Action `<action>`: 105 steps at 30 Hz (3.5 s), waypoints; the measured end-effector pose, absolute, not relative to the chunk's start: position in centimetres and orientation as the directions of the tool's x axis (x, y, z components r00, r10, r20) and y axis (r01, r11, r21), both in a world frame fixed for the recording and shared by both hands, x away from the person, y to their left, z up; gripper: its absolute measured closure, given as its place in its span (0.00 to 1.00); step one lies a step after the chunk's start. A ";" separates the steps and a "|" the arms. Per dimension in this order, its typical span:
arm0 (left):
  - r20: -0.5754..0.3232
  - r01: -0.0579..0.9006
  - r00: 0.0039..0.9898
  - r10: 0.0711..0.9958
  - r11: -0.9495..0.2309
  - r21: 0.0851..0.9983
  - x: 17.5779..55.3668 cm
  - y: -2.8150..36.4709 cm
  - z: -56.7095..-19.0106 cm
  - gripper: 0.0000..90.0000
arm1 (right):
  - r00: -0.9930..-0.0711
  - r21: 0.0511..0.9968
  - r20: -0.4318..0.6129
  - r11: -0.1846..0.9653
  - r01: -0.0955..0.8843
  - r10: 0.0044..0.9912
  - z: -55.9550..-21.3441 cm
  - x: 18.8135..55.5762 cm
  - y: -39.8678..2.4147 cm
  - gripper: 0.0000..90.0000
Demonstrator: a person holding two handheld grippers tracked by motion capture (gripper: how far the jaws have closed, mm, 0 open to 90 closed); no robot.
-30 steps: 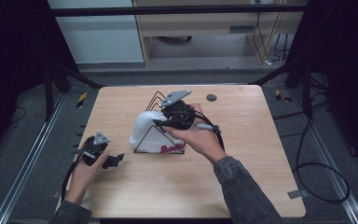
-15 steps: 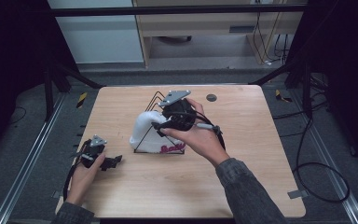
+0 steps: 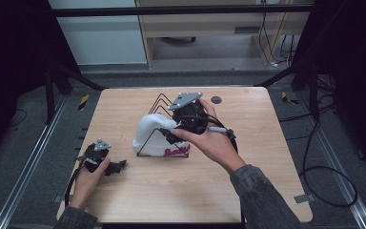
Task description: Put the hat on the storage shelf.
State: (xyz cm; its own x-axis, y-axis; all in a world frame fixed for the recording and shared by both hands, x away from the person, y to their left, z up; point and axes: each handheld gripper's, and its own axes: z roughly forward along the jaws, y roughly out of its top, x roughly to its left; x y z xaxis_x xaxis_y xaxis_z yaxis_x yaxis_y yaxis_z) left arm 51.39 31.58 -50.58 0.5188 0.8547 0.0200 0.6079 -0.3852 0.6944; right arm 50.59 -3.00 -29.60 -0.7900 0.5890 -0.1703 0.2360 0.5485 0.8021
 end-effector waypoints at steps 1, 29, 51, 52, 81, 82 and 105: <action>0.018 0.599 0.514 0.858 -0.374 0.708 51.3 31.6 -50.7 0.00 | -0.789 0.800 -0.171 0.550 0.238 0.591 -29.5 50.5 -3.2 0.09; 0.022 0.596 0.513 0.858 -0.375 0.710 51.2 31.7 -50.8 0.00 | -0.649 0.844 -0.144 0.436 0.314 0.747 -30.7 49.1 -12.4 0.09; 0.022 0.596 0.513 0.858 -0.374 0.711 51.2 31.7 -50.8 0.00 | -0.568 0.848 -0.099 0.368 0.382 0.817 -36.2 47.2 -18.2 0.13; 0.022 0.596 0.513 0.858 -0.374 0.711 51.2 31.7 -50.8 0.00 | -0.566 0.846 -0.093 0.364 0.388 0.819 -36.6 47.1 -18.4 0.13; 0.024 0.594 0.512 0.859 -0.374 0.712 51.2 31.7 -50.8 0.00 | -0.529 0.766 0.023 0.325 0.555 0.849 -47.5 46.5 -20.2 0.15; 0.024 0.594 0.512 0.859 -0.374 0.712 51.2 31.7 -50.8 0.00 | -0.526 0.764 0.021 0.325 0.558 0.850 -47.8 46.6 -20.1 0.14; 0.023 0.594 0.513 0.858 -0.374 0.712 51.1 31.7 -50.8 0.00 | -0.397 0.756 0.049 0.226 0.614 0.917 -51.1 48.8 -18.9 0.12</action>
